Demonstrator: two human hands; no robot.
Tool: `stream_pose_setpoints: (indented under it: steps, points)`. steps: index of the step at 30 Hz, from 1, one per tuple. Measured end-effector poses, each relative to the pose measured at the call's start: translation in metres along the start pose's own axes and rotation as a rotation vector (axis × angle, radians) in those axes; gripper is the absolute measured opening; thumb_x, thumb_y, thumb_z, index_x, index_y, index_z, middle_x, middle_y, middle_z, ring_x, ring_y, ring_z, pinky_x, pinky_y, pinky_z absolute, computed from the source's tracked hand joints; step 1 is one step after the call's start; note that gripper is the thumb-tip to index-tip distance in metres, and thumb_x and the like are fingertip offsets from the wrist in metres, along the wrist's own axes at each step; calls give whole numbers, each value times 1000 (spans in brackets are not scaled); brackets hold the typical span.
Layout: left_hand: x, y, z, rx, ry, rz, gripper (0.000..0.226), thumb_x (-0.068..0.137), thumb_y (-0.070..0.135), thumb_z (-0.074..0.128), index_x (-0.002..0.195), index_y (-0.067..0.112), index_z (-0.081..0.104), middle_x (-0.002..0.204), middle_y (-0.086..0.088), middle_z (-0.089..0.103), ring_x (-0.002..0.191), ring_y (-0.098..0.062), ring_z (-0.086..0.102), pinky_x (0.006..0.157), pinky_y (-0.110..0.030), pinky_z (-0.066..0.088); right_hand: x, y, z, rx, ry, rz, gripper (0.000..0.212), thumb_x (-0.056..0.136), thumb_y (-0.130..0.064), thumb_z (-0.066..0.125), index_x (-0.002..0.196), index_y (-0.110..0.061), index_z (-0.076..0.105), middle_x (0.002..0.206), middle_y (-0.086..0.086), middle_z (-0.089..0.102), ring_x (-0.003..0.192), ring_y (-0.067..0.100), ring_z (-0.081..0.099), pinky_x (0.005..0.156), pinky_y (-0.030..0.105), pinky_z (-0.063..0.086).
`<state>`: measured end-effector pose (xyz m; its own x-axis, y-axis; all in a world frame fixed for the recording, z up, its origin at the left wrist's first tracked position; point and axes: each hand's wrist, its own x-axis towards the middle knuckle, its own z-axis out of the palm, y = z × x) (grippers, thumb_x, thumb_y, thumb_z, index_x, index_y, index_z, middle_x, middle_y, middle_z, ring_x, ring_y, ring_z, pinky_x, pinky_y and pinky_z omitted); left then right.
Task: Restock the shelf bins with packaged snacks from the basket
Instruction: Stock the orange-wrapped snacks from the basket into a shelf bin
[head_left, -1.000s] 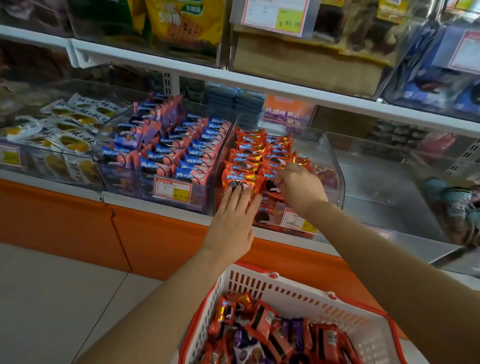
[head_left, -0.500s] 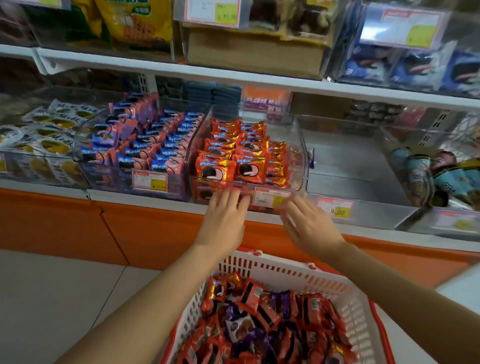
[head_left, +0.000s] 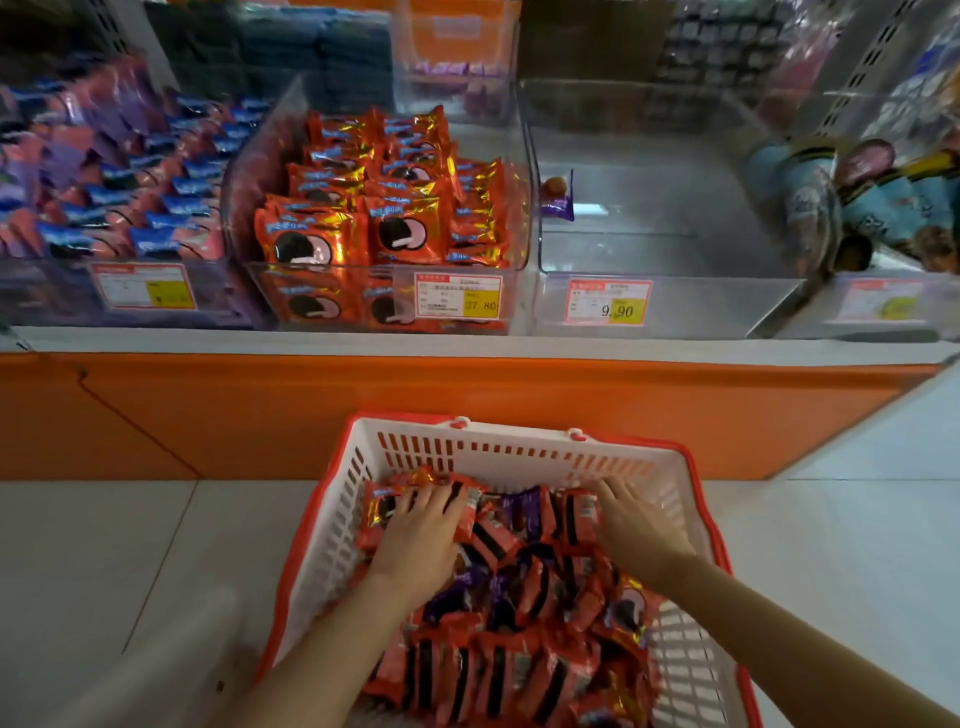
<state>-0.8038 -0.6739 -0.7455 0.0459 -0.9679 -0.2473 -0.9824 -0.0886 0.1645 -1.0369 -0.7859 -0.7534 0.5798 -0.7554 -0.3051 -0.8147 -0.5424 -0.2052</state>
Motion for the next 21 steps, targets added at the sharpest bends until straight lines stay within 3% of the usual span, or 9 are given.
stream_pose_setpoints:
  steps: [4, 7, 10, 14, 18, 21]
  points:
    - [10, -5, 22, -85, -146, -43, 65, 100, 20, 40, 153, 23, 2, 161, 1, 1, 147, -21, 1, 120, -40, 5, 3, 5, 32, 253, -50, 163, 56, 97, -17, 43, 148, -11, 20, 151, 9, 23, 139, 28, 27, 113, 37, 28]
    - [23, -10, 38, -158, -179, -62, 65, 100, 22, 40, 153, 31, 2, 161, 1, -2, 147, -21, 0, 118, -38, 7, 6, 5, 52, 419, -84, 308, 69, 96, -27, 52, 149, -12, 12, 155, 11, 17, 140, 29, 28, 111, 39, 29]
    - [41, -12, 52, -172, -195, -46, 62, 101, 24, 41, 152, 37, 7, 161, -1, -4, 147, -25, 1, 118, -42, 10, 12, 0, 63, 496, -52, 412, 70, 94, -37, 53, 148, -12, 15, 152, 10, 28, 135, 28, 36, 106, 42, 37]
    - [55, -6, 69, -89, -192, 23, 55, 99, 17, 43, 149, 32, 25, 159, -7, 4, 145, -29, 6, 118, -43, 13, 24, -8, 67, 419, 3, 446, 69, 95, -35, 52, 147, -8, 16, 147, 11, 31, 131, 28, 40, 97, 40, 41]
    - [61, -2, 76, -72, -138, -11, 47, 95, 15, 52, 140, 23, 40, 148, -7, 22, 130, -31, 30, 109, -40, 34, 35, -10, 67, 336, -5, 427, 54, 96, -24, 50, 141, -9, 24, 140, 10, 37, 123, 28, 46, 88, 38, 45]
    - [63, -3, 75, -92, -128, -12, 46, 89, 15, 60, 132, 21, 43, 140, -7, 25, 123, -28, 35, 102, -37, 41, 37, -11, 65, 342, 2, 433, 42, 94, -21, 52, 130, -10, 35, 133, 9, 42, 114, 27, 51, 81, 36, 47]
